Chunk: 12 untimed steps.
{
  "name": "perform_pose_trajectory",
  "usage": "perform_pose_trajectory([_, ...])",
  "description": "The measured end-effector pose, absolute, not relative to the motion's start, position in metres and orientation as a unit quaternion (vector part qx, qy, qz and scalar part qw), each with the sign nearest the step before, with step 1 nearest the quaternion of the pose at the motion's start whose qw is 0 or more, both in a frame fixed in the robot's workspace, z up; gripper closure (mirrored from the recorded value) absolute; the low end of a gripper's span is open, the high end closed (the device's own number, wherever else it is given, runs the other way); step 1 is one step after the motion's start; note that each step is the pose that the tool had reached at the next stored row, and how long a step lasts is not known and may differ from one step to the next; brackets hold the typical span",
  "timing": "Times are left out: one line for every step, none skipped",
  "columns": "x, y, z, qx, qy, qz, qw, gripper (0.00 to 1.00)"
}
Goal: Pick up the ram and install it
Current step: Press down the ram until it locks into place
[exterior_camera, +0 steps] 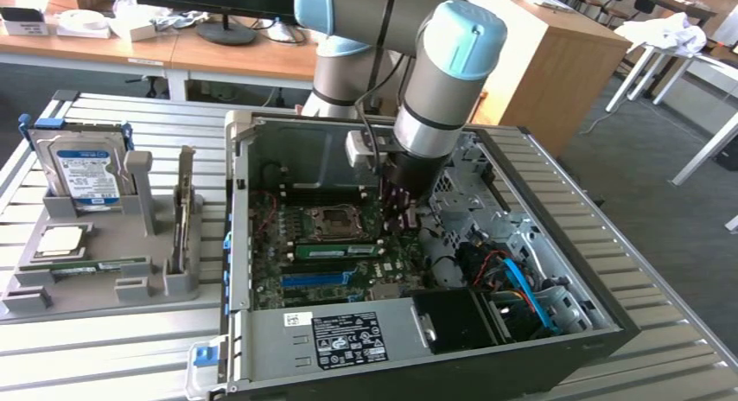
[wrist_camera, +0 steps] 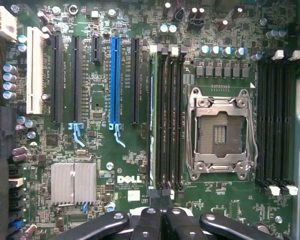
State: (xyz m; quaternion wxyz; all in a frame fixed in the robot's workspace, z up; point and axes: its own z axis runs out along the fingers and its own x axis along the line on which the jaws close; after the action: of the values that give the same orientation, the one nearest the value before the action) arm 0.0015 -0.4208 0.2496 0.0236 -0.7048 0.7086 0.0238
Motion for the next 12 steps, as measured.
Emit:
perform_pose_trajectory([0.002, -0.421, 0.25, -0.705, 0.709, 0.024, 0.024, 0.9])
perform_pose_trajectory([0.002, -0.421, 0.25, -0.705, 0.709, 0.024, 0.024, 0.9])
perform_pose_trajectory([0.002, -0.421, 0.25, -0.705, 0.709, 0.024, 0.024, 0.9])
perform_pose_trajectory([-0.004, -0.421, 0.25, -0.705, 0.709, 0.024, 0.023, 0.9])
perform_pose_trajectory([-0.014, -0.421, 0.25, -0.705, 0.709, 0.024, 0.024, 0.9])
perform_pose_trajectory([-0.022, -0.421, 0.25, -0.705, 0.709, 0.024, 0.024, 0.9])
perform_pose_trajectory([-0.024, -0.421, 0.25, -0.705, 0.709, 0.024, 0.024, 0.9])
perform_pose_trajectory([-0.027, -0.421, 0.25, -0.705, 0.709, 0.024, 0.024, 0.9])
perform_pose_trajectory([-0.029, -0.421, 0.25, -0.705, 0.709, 0.024, 0.024, 0.9])
perform_pose_trajectory([-0.031, -0.421, 0.25, -0.705, 0.709, 0.024, 0.024, 0.9])
perform_pose_trajectory([-0.034, -0.421, 0.25, -0.705, 0.709, 0.024, 0.024, 0.9])
perform_pose_trajectory([-0.036, -0.421, 0.249, -0.705, 0.709, 0.024, 0.024, 0.9])
